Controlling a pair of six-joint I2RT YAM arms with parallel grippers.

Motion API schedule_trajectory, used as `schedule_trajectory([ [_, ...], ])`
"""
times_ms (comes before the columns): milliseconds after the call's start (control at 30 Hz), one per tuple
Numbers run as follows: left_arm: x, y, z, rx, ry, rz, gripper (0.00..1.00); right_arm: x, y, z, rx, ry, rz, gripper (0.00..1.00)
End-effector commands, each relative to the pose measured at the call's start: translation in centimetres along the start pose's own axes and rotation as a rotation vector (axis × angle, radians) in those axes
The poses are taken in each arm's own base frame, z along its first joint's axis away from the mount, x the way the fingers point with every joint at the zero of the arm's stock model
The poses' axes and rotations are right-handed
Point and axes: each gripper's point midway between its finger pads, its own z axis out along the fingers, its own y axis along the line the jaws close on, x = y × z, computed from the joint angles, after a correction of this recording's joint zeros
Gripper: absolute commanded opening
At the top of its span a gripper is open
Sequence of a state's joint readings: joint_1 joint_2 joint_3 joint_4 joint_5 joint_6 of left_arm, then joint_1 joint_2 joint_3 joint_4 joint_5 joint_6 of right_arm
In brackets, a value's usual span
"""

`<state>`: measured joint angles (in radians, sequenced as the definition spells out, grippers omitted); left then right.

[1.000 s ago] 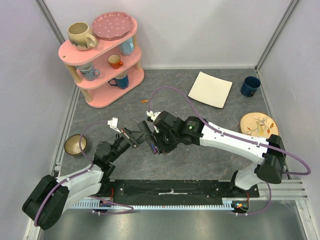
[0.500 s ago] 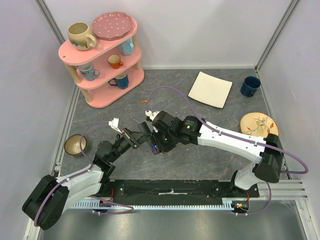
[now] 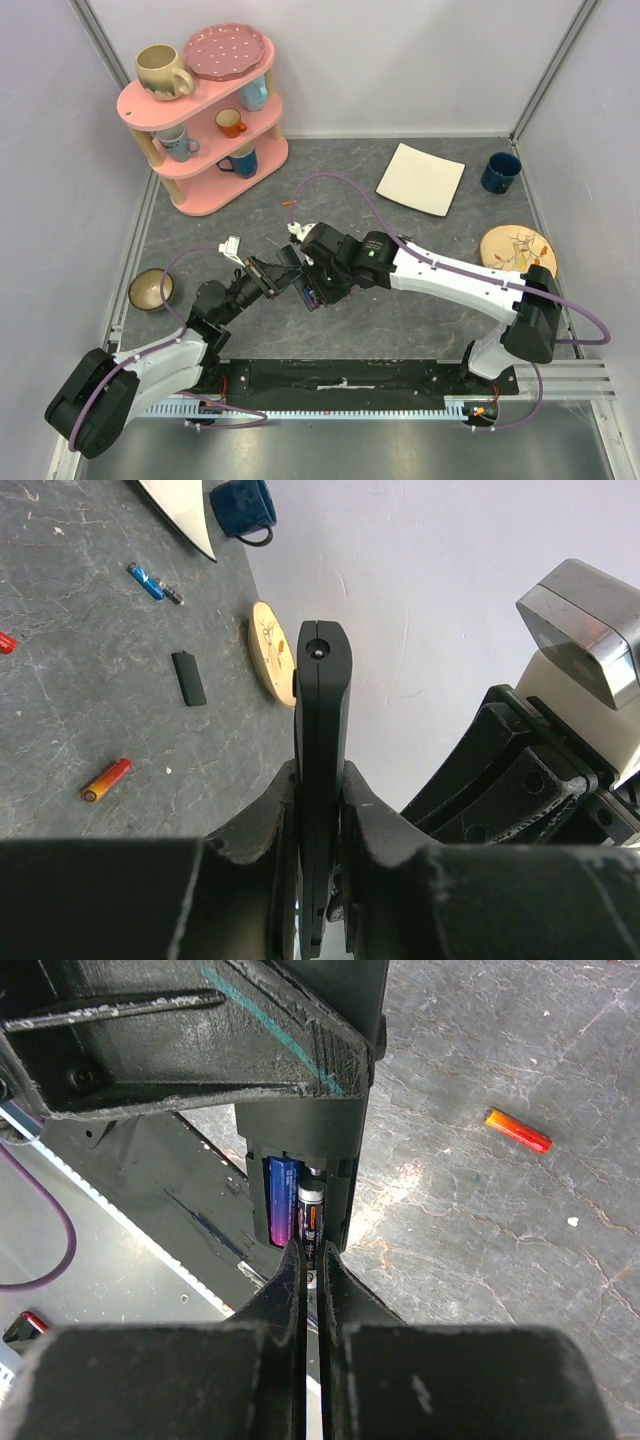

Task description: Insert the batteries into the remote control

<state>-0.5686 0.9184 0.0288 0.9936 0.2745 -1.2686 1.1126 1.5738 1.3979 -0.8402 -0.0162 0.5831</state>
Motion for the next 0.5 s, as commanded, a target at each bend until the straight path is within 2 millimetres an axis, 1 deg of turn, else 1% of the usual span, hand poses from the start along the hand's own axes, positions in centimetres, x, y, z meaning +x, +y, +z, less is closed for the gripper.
schedule_trajectory([
  [0,1.6,-0.9,-1.4,0.064,0.061,-0.064,0.02,-1.8,-0.8,0.2,0.055,-0.048,-0.019,0.00],
  [467,1.7,-0.9,-1.5,0.071,0.069,-0.064,0.02,-3.0,-1.6,-0.1,0.084,-0.080,-0.018,0.00],
])
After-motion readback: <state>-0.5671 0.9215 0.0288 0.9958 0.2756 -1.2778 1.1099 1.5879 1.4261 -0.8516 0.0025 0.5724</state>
